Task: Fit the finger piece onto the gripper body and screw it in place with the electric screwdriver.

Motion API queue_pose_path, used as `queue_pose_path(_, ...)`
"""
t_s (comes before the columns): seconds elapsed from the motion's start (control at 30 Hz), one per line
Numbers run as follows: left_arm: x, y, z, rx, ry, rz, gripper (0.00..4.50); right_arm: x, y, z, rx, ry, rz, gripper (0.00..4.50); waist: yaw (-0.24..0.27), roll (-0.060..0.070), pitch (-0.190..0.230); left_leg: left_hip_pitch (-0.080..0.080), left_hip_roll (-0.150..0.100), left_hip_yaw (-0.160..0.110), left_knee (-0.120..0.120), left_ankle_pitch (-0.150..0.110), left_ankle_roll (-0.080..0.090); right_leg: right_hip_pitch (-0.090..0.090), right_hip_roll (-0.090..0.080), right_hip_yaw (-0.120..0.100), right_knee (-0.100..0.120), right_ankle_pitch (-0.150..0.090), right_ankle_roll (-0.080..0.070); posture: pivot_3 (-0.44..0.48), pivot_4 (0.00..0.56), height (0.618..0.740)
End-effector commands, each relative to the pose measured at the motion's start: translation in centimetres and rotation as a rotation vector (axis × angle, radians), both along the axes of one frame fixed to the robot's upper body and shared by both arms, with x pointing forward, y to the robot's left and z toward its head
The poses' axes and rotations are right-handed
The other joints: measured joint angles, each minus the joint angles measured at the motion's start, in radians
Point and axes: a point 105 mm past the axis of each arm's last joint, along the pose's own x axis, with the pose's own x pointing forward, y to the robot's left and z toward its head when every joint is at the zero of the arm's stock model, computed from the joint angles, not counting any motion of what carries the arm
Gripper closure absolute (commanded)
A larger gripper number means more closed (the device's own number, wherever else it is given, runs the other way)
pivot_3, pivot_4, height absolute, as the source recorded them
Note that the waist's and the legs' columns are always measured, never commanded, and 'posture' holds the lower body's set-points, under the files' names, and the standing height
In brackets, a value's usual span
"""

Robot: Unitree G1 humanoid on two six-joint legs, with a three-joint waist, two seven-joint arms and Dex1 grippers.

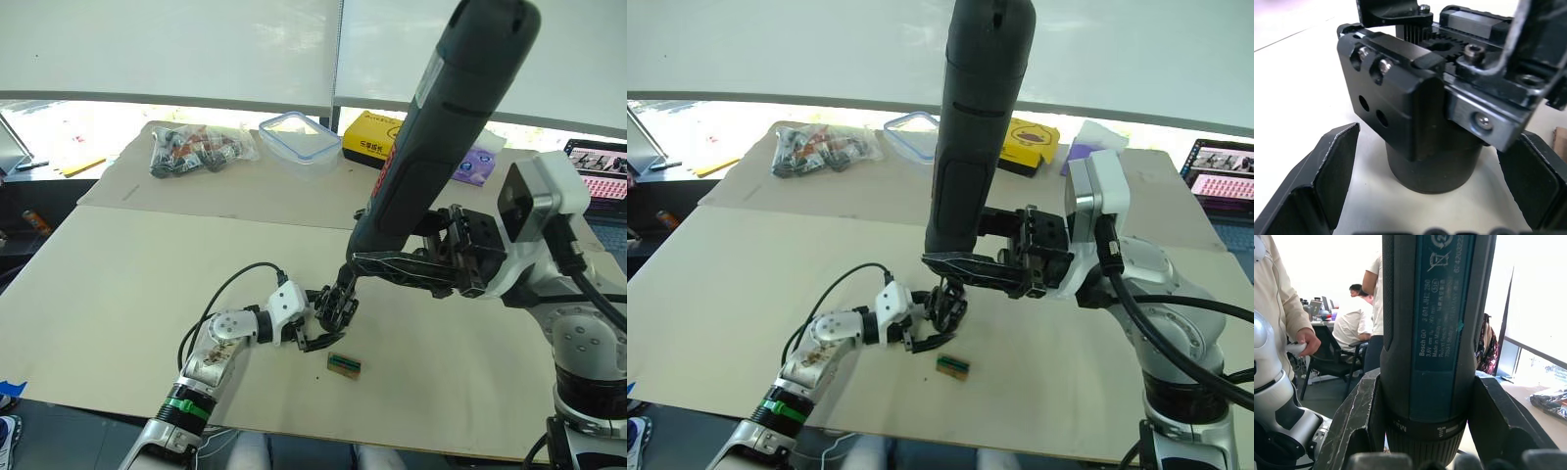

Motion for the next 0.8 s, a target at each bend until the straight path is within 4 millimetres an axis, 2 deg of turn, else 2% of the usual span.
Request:
queue_pose_path(0.03, -0.2, -0.5, -0.5, 0.024, 0.016, -0.018, 0.76, -0.8, 0.2, 1.2, 0.025, -0.069, 0.020, 2.57, 0.003, 0.000, 0.000, 0.000, 0.000, 0.000, 0.000, 0.000, 0.000, 0.000, 0.000, 0.000, 0.000, 0.000, 0.000, 0.000, 0.150, 0.740)
queue_pose_path(0.13, -0.3, -0.5, -0.6, 0.033, 0.019, -0.030, 2.15, -0.7, 0.5, 1.4, 0.026, -0.076, 0.028, 2.57, 0.007, 0.000, 0.000, 0.000, 0.000, 0.000, 0.000, 0.000, 0.000, 0.000, 0.000, 0.000, 0.000, 0.000, 0.000, 0.000, 0.150, 0.740)
queue_pose_path(0.17, -0.4, -0.5, -0.7, 0.036, 0.020, -0.035, 2.22, -0.7, 0.5, 1.4, 0.026, -0.078, 0.030, 2.57, 0.009, 0.000, 0.000, 0.000, 0.000, 0.000, 0.000, 0.000, 0.000, 0.000, 0.000, 0.000, 0.000, 0.000, 0.000, 0.000, 0.150, 0.740)
queue_pose_path(0.5, -0.5, -0.5, -0.7, 0.039, 0.026, -0.047, 2.22, 0.2, 1.8, 1.4, 0.038, -0.101, 0.050, 2.57, 0.011, 0.000, 0.000, 0.000, 0.000, 0.000, 0.000, 0.000, 0.000, 0.000, 0.000, 0.000, 0.000, 0.000, 0.000, 0.000, 0.150, 0.740)
queue_pose_path(0.8, -0.7, -0.3, -0.9, 0.049, 0.029, -0.049, 2.22, 1.5, 1.9, -0.1, 0.005, -0.136, 0.000, 2.57, 0.013, 0.000, 0.000, 0.000, 0.000, 0.000, -0.001, 0.000, 0.000, -0.001, 0.000, 0.000, 0.000, 0.000, 0.000, 0.000, 0.150, 0.740)
